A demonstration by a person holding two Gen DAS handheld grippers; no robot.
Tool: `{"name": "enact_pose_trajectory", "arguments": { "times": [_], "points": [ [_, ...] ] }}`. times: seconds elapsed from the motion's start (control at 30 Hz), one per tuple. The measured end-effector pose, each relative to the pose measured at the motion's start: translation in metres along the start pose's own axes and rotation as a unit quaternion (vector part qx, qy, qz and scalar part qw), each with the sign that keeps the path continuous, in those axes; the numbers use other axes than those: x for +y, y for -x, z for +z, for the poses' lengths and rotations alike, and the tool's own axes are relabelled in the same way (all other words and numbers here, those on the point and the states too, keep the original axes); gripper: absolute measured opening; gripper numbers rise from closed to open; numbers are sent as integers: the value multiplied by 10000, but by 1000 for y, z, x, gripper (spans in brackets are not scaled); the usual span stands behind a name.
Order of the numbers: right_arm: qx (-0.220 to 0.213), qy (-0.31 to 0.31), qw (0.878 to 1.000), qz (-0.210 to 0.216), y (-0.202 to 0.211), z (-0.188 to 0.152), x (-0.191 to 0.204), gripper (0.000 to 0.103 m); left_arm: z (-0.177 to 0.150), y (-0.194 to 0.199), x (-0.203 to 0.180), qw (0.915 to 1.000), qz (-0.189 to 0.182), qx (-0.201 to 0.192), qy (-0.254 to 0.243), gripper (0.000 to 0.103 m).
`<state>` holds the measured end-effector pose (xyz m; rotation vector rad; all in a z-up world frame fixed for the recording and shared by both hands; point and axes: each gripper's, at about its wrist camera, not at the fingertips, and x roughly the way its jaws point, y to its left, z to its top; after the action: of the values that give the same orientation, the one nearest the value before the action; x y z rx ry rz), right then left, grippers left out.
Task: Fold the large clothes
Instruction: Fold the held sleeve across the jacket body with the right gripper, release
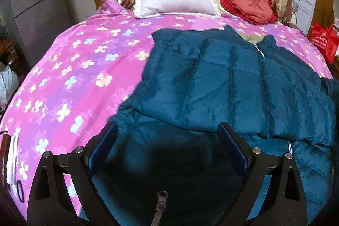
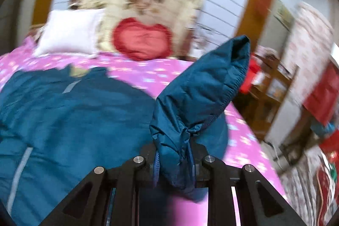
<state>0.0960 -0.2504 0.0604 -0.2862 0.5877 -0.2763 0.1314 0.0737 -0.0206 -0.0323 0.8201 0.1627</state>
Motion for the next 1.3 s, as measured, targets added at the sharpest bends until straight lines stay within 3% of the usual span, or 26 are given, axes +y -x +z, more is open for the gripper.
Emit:
{"name": "enact_pose_trajectory", "arguments": {
  "times": [0.2, 0.37, 0.4, 0.43, 0.57, 0.6, 0.7, 0.77, 0.87, 1.03, 1.13, 1.2, 1.27, 1.3],
  "points": [
    [32, 444, 9956, 828, -7, -1, 117, 21, 10, -6, 19, 9997, 73, 38, 244, 95],
    [-38, 468, 9744, 2199, -3, -5, 174, 21, 13, -12, 31, 9986, 1, 165, 505, 95],
    [-85, 552, 9712, 2318, -2, -6, 178, 21, 13, -12, 31, 9985, -9, 169, 522, 95],
    [-82, 643, 9695, 2364, -2, -8, 182, 25, 13, -13, 32, 9984, -41, 169, 541, 95],
    [-195, 464, 9669, 2501, 11, -15, 170, 84, 13, -11, 28, 9983, -162, 169, 539, 95],
    [-178, 411, 9682, 2460, 18, -18, 166, 90, 13, -11, 26, 9984, -181, 163, 514, 95],
    [24, 389, 9707, 2373, 29, -25, 152, 90, 12, -7, 25, 9985, -231, 88, 487, 95],
    [347, 422, 9826, 1774, 34, -39, 137, 90, 12, -5, 26, 9976, -372, 76, 576, 95],
    [649, 187, 9876, 1421, 35, -61, 111, 91, 10, -2, 27, 9936, -826, 81, 769, 95],
    [1382, -903, 9697, 1800, 4, -97, 74, 92, 3, 6, 3, 9823, -1738, 124, 682, 95],
    [1451, -895, 9674, 1873, 1, -97, 76, 100, -3, -3, -21, 9740, -2179, 449, 440, 95],
    [1476, -793, 9688, 1828, 0, -95, 80, 102, -9, -11, -30, 9727, -2189, 637, 429, 93],
    [1496, -733, 9697, 1787, -1, -94, 82, 103, -13, -12, -35, 9773, -2004, 585, 375, 63],
    [1502, -726, 9698, 1782, -1, -94, 82, 103, -13, -11, -36, 9775, -2011, 543, 345, 31]
  ]
}}
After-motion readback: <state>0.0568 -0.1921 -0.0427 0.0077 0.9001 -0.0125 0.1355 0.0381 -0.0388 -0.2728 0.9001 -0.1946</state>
